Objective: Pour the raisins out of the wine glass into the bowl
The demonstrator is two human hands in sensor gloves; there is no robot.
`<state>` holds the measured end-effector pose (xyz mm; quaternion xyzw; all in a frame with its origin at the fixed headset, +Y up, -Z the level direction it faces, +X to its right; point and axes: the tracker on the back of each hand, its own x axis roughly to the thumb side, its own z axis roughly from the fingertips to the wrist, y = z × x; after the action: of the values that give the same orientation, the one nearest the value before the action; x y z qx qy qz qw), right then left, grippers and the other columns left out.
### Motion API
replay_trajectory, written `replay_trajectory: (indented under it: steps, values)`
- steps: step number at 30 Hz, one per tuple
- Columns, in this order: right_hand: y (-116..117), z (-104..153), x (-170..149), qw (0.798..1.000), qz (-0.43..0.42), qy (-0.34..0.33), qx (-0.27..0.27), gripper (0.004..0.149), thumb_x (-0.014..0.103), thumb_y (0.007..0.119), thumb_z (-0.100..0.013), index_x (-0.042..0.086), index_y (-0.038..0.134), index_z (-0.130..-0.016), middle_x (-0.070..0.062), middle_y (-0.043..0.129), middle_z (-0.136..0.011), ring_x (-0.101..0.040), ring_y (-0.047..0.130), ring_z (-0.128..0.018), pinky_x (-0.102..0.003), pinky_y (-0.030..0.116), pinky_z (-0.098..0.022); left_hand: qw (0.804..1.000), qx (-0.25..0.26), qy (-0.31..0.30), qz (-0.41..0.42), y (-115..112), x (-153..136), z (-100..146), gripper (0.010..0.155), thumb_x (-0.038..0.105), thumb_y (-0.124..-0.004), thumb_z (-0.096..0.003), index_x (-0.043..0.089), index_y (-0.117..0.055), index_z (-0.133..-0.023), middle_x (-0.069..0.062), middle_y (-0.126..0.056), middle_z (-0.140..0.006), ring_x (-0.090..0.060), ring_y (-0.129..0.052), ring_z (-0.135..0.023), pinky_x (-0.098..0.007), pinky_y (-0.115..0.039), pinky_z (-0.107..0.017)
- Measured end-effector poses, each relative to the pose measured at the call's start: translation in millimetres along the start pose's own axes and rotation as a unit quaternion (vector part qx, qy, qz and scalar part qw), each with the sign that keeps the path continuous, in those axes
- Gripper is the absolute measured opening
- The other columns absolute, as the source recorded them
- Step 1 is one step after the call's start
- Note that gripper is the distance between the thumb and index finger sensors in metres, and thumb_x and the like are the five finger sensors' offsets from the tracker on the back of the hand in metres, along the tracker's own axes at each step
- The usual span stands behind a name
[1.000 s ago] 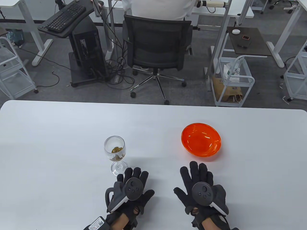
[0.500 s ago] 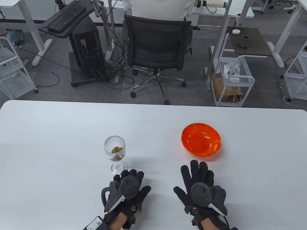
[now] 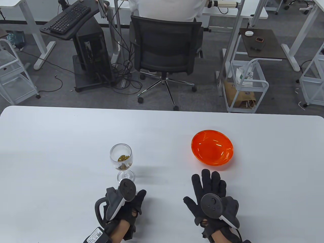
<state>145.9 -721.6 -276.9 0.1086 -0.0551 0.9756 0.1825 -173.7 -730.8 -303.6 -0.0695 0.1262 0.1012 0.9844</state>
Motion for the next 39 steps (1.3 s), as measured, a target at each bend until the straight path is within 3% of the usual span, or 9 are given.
replay_trajectory:
  steps: [8,14,17,23,25,30,39]
  values:
    - [0,0,0,1.000,0.000,0.002,0.001,0.081,0.055,0.075,-0.052,0.016,0.035,-0.111,-0.026,0.016,-0.117,-0.064,0.010,-0.099,-0.073,0.009,-0.069,0.997,0.015,0.077,0.005,7,-25,-13,0.080,0.076,-0.072,-0.0368,0.019,-0.087,-0.092,-0.013,-0.092,-0.100,-0.041,-0.083,-0.093,-0.059,-0.054,-0.073]
    - [1,1,0,1.000,0.005,0.002,0.003,0.081,0.055,0.075,-0.052,0.016,0.035,-0.111,-0.026,0.016,-0.117,-0.063,0.010,-0.099,-0.072,0.009,-0.068,0.994,0.030,0.100,0.043,8,-44,-24,0.084,0.077,-0.072,-0.0360,0.019,-0.081,-0.096,-0.013,-0.086,-0.104,-0.041,-0.078,-0.097,-0.060,-0.051,-0.074]
    - [1,0,0,1.000,0.007,0.002,0.003,0.081,0.055,0.076,-0.052,0.016,0.035,-0.111,-0.026,0.016,-0.118,-0.063,0.010,-0.099,-0.072,0.009,-0.068,0.992,0.030,0.105,0.058,7,-50,-29,0.088,0.078,-0.072,-0.0356,0.019,-0.070,-0.102,-0.013,-0.075,-0.111,-0.041,-0.070,-0.102,-0.060,-0.046,-0.075]
    - [2,0,0,1.000,0.007,0.003,0.004,0.081,0.055,0.076,-0.052,0.016,0.035,-0.111,-0.026,0.016,-0.118,-0.063,0.010,-0.099,-0.072,0.009,-0.068,0.991,0.026,0.090,0.094,1,-58,-41,0.095,0.078,-0.073,-0.0350,0.022,-0.049,-0.109,-0.011,-0.054,-0.120,-0.041,-0.052,-0.109,-0.063,-0.034,-0.076]
    - [2,0,0,1.000,0.007,0.003,0.005,0.081,0.054,0.076,-0.052,0.016,0.035,-0.111,-0.026,0.017,-0.118,-0.063,0.011,-0.099,-0.072,0.009,-0.068,0.988,0.005,0.056,0.142,-4,-59,-47,0.097,0.075,-0.074,-0.0362,0.022,-0.040,-0.110,-0.012,-0.046,-0.122,-0.042,-0.043,-0.110,-0.063,-0.026,-0.075]
    - [2,0,2,1.000,0.008,0.001,0.006,0.080,0.054,0.076,-0.052,0.016,0.036,-0.110,-0.026,0.017,-0.118,-0.063,0.010,-0.099,-0.072,0.009,-0.068,0.959,-0.029,0.018,0.282,-11,-63,-56,0.098,0.070,-0.078,-0.0371,0.024,-0.033,-0.111,-0.009,-0.040,-0.124,-0.044,-0.030,-0.111,-0.064,-0.018,-0.074]
    - [2,1,9,1.000,0.026,-0.013,0.004,0.080,0.054,0.076,-0.052,0.016,0.037,-0.110,-0.026,0.017,-0.118,-0.063,0.009,-0.098,-0.072,0.008,-0.068,0.941,-0.056,-0.029,0.331,-17,-65,-70,0.099,0.057,-0.086,-0.0395,0.028,-0.022,-0.110,-0.002,-0.034,-0.125,-0.039,-0.022,-0.113,-0.063,-0.016,-0.075]
